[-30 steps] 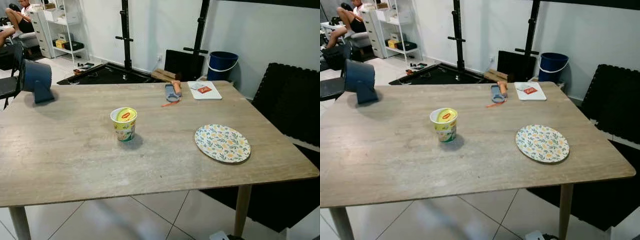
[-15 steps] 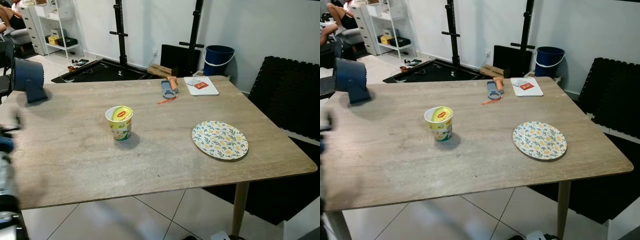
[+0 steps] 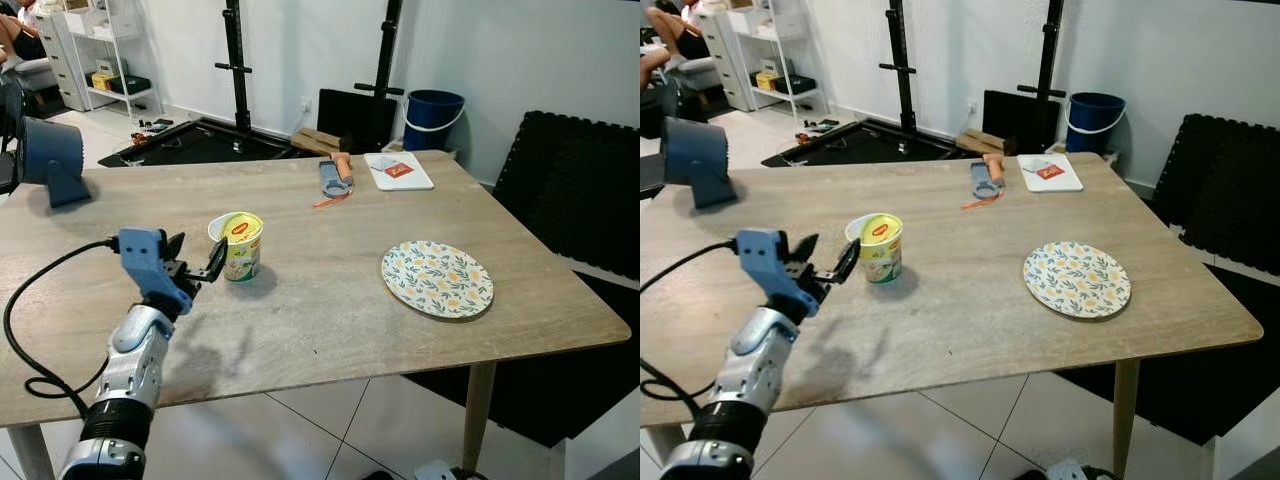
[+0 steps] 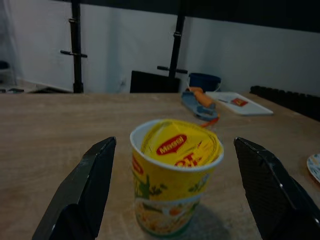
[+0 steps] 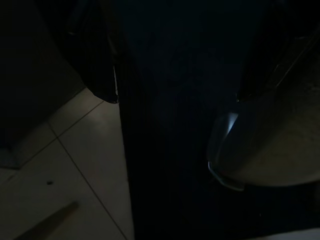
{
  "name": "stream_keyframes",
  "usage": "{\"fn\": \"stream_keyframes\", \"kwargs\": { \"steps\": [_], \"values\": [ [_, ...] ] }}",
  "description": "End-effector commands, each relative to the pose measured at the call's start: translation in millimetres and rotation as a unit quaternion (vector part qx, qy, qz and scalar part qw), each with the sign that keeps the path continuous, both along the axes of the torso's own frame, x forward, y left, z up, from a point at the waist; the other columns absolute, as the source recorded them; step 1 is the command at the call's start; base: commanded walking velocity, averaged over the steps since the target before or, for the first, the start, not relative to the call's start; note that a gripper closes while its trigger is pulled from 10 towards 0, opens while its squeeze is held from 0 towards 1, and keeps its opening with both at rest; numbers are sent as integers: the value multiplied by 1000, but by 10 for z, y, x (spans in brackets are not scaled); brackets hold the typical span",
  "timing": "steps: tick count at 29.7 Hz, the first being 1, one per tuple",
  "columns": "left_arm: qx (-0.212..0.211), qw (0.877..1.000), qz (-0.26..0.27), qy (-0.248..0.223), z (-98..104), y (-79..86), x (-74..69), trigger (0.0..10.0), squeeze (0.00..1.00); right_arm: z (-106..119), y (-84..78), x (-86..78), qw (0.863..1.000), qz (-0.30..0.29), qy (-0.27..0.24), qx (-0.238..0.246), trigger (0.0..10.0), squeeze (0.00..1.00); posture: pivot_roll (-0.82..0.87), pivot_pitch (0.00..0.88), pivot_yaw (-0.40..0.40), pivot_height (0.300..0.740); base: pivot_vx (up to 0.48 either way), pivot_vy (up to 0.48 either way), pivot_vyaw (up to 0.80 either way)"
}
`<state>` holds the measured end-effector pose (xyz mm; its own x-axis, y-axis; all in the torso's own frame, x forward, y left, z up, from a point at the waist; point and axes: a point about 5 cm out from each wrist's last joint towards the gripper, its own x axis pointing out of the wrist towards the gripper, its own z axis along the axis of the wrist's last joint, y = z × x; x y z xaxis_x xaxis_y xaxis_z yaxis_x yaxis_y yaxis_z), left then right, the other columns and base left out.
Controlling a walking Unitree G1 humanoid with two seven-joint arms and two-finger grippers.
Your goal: Restocking fridge
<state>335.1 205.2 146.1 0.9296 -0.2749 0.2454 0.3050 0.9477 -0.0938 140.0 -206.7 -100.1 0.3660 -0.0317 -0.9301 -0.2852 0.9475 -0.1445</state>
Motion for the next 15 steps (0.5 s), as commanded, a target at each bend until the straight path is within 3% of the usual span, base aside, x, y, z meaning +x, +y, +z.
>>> {"fn": "stream_keyframes", "kwargs": {
  "steps": [1, 10, 11, 15],
  "values": [
    [-2, 1000, -14, 6, 4, -120, 14, 10000, 0, -9, 3, -26, 1000, 1, 3, 0, 10000, 0, 1, 10, 6, 740, 0, 0, 0],
    [13, 1000, -15, -4, 97, -236, 12, 10000, 0, -11, 7, -29, 1000, 0, 3, 1, 10000, 0, 2, 6, 7, 740, 0, 0, 0],
    [37, 999, 22, -10, 135, -171, 32, 10000, 0, -11, 4, -29, 1000, 1, 3, 0, 10000, 0, 2, 7, 9, 740, 0, 0, 0],
    [54, 996, 68, -19, 187, -60, 56, 10000, 0, -10, 1, -29, 1000, 2, 4, -1, 10000, 0, 2, 7, 9, 740, 0, 0, 0]
  ]
}}
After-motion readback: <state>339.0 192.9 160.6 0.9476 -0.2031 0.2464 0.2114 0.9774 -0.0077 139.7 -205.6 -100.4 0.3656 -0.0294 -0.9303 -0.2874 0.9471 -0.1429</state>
